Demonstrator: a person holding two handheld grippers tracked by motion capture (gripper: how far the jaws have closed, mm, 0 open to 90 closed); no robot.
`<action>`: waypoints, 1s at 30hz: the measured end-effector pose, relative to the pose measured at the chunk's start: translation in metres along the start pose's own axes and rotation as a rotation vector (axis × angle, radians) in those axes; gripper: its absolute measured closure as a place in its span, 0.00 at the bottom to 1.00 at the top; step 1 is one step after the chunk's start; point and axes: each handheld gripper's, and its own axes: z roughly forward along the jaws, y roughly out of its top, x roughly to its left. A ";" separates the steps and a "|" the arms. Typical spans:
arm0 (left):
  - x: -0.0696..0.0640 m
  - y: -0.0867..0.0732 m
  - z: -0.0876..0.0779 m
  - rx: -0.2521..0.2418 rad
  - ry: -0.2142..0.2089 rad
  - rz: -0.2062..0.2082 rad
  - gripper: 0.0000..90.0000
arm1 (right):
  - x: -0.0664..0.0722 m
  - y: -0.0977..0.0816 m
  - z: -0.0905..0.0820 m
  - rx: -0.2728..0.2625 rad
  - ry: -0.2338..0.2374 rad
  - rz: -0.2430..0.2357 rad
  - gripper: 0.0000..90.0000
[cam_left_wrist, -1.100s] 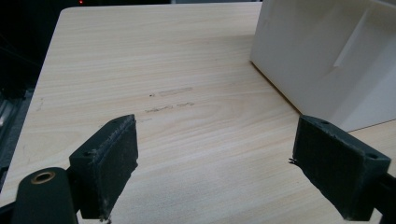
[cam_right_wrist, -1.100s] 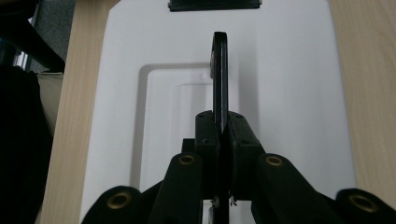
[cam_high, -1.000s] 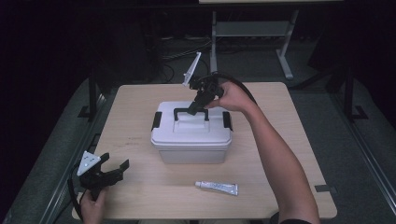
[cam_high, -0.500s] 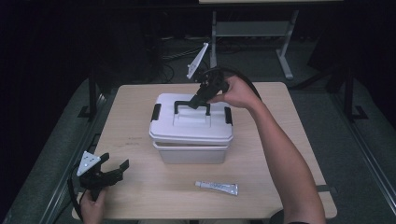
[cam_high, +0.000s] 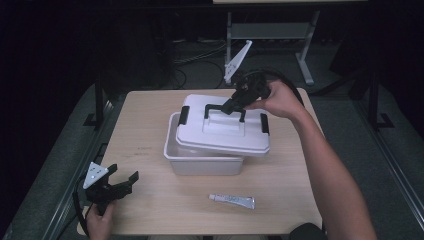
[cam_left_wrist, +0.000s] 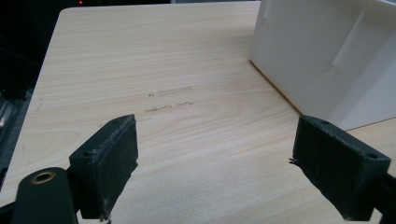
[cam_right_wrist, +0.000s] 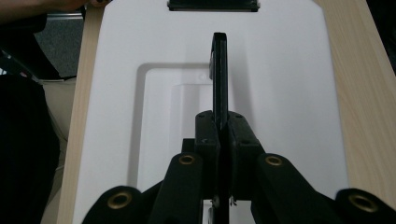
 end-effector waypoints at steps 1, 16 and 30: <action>0.000 0.000 0.000 0.000 0.000 0.001 0.15 | 0.001 -0.003 -0.003 -0.002 -0.004 0.005 0.94; -0.002 0.000 0.001 0.004 -0.003 0.014 0.15 | 0.015 -0.059 -0.046 -0.018 -0.077 0.081 0.94; -0.003 0.000 0.001 0.007 -0.007 0.023 0.15 | 0.022 -0.099 -0.065 -0.015 -0.109 0.146 0.94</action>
